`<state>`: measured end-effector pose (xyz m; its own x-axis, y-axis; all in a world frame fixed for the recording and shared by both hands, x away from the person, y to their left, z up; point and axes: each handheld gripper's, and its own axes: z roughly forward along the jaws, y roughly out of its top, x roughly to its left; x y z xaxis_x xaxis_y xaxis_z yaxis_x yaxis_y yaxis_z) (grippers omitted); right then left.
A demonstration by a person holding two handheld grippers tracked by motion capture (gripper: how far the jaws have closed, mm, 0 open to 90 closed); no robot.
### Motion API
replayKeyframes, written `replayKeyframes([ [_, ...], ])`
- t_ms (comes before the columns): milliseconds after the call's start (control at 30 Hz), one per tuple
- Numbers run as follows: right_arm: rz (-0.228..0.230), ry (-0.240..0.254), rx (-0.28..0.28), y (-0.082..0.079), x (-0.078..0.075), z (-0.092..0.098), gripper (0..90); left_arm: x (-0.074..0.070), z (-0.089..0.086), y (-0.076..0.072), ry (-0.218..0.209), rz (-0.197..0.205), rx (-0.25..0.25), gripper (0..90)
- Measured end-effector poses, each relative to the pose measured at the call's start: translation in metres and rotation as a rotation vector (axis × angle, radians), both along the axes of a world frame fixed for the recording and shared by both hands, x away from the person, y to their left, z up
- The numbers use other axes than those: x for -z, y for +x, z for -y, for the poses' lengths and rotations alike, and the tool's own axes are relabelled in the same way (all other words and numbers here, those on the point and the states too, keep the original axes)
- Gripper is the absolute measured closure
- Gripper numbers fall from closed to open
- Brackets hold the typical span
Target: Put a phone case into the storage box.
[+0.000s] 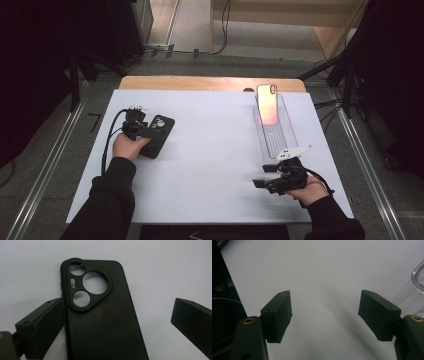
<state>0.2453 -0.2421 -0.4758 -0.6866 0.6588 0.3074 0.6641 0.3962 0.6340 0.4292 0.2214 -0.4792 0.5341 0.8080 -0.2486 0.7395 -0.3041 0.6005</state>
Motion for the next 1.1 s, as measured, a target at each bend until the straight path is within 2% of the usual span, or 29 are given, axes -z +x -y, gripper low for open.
replayKeyframes([
  [67,0.0,-0.002,-0.001,0.0,0.0,0.0,25.0,0.001,0.0,0.0,0.012,0.006,-0.008,0.0],
  [233,0.001,-0.002,-0.001,0.0,0.0,0.0,25.0,0.009,0.001,0.001,0.041,-0.023,-0.006,0.0],
  [367,0.001,-0.005,0.0,0.0,0.0,0.0,25.0,0.01,0.002,0.0,0.048,-0.018,-0.007,0.0],
  [567,0.002,-0.008,0.0,0.0,0.001,0.0,25.0,0.015,0.008,-0.006,0.087,0.038,-0.03,0.0],
  [733,0.001,-0.009,0.0,0.0,0.0,0.0,25.0,0.017,0.013,-0.009,0.122,0.067,-0.042,0.0],
  [767,0.001,-0.008,0.0,0.0,0.001,0.0,25.0,0.016,0.013,-0.01,0.145,0.076,-0.045,1.3],
  [867,0.0,-0.011,0.0,0.0,0.001,0.0,24.9,0.017,0.014,-0.012,0.153,0.091,-0.058,4.7],
  [1000,0.0,-0.011,-0.003,0.0,0.001,0.0,24.9,0.019,0.017,-0.014,0.182,0.11,-0.058,4.7],
  [1100,-0.001,-0.009,-0.002,0.0,0.001,0.0,24.9,0.021,0.021,-0.017,0.222,0.137,-0.052,4.8],
])
